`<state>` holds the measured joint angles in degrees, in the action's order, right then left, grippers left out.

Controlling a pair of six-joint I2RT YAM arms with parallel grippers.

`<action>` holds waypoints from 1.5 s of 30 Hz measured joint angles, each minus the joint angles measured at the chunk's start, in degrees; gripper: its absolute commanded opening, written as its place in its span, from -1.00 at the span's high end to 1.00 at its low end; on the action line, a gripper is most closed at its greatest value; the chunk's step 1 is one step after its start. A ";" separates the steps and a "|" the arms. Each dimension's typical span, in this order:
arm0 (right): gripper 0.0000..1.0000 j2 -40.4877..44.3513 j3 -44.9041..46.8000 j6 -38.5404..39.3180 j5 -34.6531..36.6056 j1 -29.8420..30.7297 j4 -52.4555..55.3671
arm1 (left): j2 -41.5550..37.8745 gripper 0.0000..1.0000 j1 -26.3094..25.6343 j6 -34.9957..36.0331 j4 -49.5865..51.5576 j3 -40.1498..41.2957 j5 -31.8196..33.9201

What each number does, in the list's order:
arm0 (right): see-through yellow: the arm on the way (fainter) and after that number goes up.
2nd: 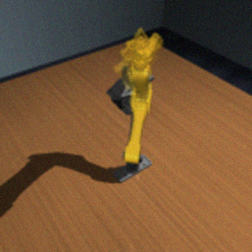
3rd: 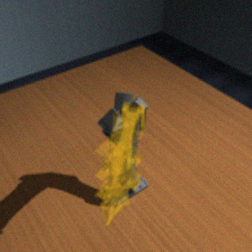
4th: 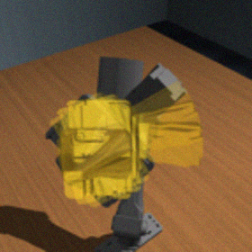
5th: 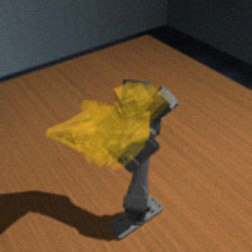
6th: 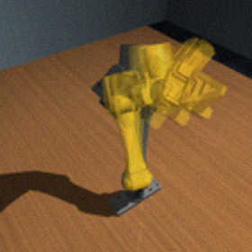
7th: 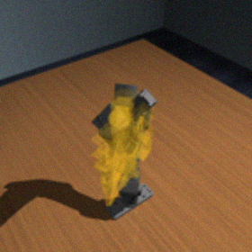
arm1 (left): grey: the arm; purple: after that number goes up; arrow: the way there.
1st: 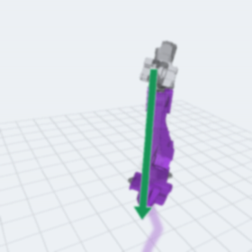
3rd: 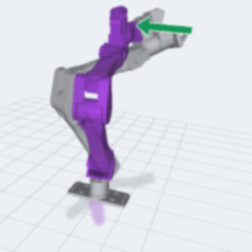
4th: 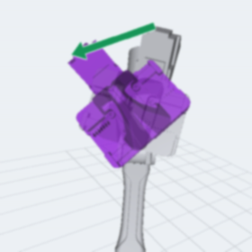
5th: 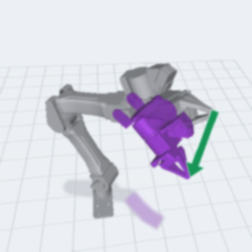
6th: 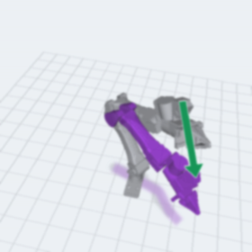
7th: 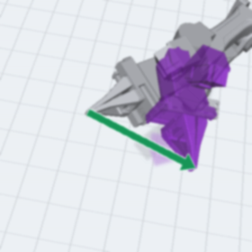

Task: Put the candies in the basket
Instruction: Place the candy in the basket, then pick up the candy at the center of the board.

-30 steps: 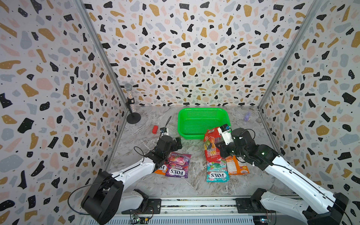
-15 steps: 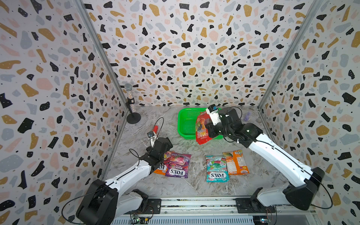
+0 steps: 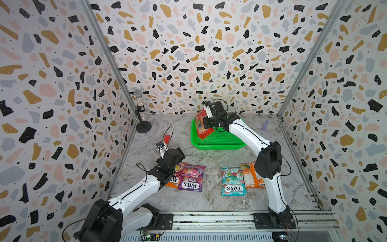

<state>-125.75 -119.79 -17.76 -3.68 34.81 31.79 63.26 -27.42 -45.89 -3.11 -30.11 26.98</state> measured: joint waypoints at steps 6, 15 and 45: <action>1.00 -2.86 6.62 -1.11 -4.70 -3.41 0.90 | 1.14 -1.00 0.00 0.00 -0.46 0.00 -1.49; 0.96 -6.38 3.13 -1.09 -12.00 -3.52 0.83 | 1.55 -0.99 0.00 0.13 -1.64 0.00 -3.85; -0.44 54.93 76.48 -5.70 -2.75 -2.27 0.90 | 11.96 -1.00 -13.49 9.22 -13.81 -2.62 -15.04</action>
<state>-70.83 -43.31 -23.46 -6.44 32.53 32.69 75.22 -40.91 -36.67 -16.93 -32.73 11.94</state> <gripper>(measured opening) 0.717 0.997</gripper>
